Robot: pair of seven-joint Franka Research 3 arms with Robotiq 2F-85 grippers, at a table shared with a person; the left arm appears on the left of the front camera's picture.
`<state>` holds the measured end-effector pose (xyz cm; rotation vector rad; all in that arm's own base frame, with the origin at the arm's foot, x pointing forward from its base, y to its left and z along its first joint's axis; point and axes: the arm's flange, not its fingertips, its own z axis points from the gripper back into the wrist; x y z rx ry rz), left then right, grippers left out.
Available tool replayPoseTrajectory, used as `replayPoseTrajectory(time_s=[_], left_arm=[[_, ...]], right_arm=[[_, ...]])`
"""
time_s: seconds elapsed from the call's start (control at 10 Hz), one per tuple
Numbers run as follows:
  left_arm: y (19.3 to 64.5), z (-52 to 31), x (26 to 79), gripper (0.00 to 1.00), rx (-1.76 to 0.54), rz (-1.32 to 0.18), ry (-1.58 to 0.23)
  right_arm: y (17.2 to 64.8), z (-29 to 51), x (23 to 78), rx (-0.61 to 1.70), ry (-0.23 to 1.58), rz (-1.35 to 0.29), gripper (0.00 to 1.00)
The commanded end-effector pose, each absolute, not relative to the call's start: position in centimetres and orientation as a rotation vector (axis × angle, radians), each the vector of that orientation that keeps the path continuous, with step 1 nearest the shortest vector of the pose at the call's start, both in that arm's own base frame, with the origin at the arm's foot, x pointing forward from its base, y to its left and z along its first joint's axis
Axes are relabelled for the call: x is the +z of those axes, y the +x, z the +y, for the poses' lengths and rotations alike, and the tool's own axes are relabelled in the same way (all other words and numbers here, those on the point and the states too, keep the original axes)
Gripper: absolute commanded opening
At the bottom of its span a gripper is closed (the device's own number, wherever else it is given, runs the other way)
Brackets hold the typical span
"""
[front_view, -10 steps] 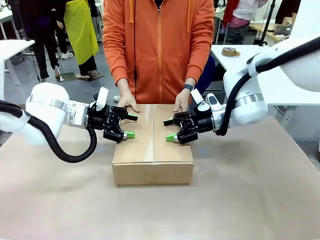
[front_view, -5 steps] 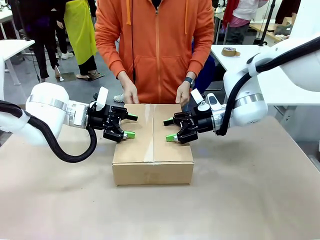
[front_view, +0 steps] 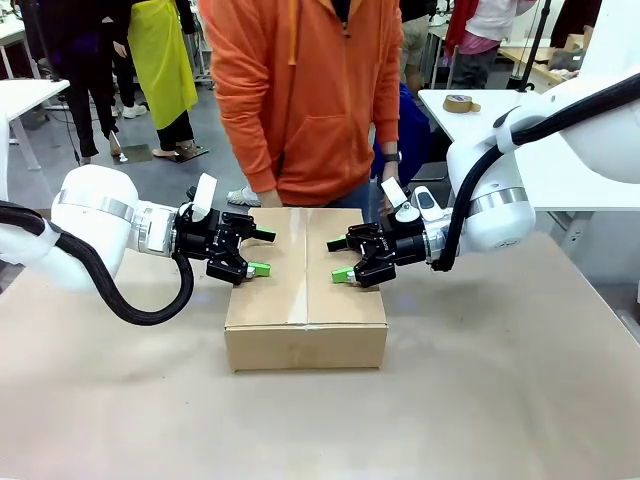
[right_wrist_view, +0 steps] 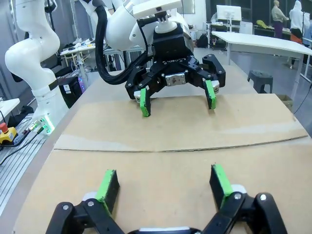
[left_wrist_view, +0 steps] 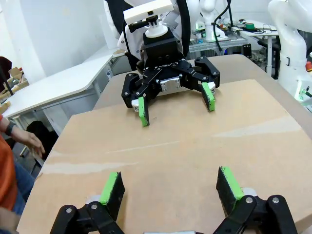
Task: Pack the gift set into the box.
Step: Press and hold the closed box until the human finishes sealing it.
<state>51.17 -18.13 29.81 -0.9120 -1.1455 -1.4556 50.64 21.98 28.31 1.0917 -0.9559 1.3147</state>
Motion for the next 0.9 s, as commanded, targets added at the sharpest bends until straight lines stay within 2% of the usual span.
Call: replayPoseTrajectory(time_s=[0.0, 0.8], left_arm=[[51.08, -18.11, 29.47, 1.00, -1.454, -1.140, -0.914], [51.08, -18.11, 29.47, 1.00, -1.454, -1.140, -0.914]], right_arm=[[50.32, 21.93, 28.19, 1.311, 1.084, -0.951, 1.00], [50.32, 21.93, 28.19, 1.311, 1.084, -0.951, 1.00]])
